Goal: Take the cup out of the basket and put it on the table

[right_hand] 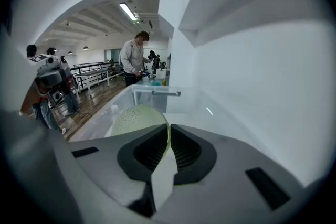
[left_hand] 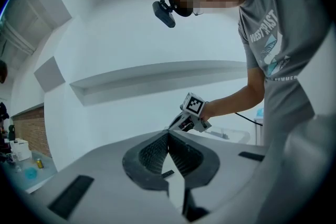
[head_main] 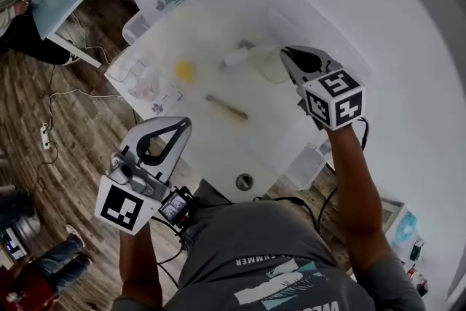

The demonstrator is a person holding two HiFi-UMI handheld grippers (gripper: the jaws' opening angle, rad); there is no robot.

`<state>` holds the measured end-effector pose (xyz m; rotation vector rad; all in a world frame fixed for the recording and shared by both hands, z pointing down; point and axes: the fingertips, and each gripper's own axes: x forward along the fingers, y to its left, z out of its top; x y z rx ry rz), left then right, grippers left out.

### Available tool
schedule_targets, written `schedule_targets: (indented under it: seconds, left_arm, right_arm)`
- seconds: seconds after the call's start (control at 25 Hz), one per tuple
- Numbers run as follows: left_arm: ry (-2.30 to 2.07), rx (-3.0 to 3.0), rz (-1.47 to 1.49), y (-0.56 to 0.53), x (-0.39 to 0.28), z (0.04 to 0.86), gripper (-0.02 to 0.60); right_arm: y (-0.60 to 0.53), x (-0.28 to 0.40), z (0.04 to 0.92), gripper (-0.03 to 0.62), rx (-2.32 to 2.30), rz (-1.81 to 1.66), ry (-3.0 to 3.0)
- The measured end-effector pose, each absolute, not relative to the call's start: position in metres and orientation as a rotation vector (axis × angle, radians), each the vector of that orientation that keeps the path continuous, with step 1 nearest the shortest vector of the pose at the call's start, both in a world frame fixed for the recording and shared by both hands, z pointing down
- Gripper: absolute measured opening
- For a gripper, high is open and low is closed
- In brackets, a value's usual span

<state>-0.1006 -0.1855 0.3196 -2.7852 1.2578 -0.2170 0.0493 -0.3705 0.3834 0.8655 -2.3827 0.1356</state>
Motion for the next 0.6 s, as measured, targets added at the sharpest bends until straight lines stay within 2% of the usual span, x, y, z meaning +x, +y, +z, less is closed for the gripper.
schedule_targets:
  seconds: [0.32,0.6]
  left_arm:
    - [1.341,-2.731,-0.214,-0.150,-0.106,0.313,0.009]
    - [1.432,-2.683,-0.213,-0.124,-0.117,0.310,0.009]
  right_arm:
    - [-0.278,0.011,0.316,0.031,0.744,-0.028,-2.555]
    - [-0.199,-0.024,0.306,0.031,0.549,-0.186,-2.604]
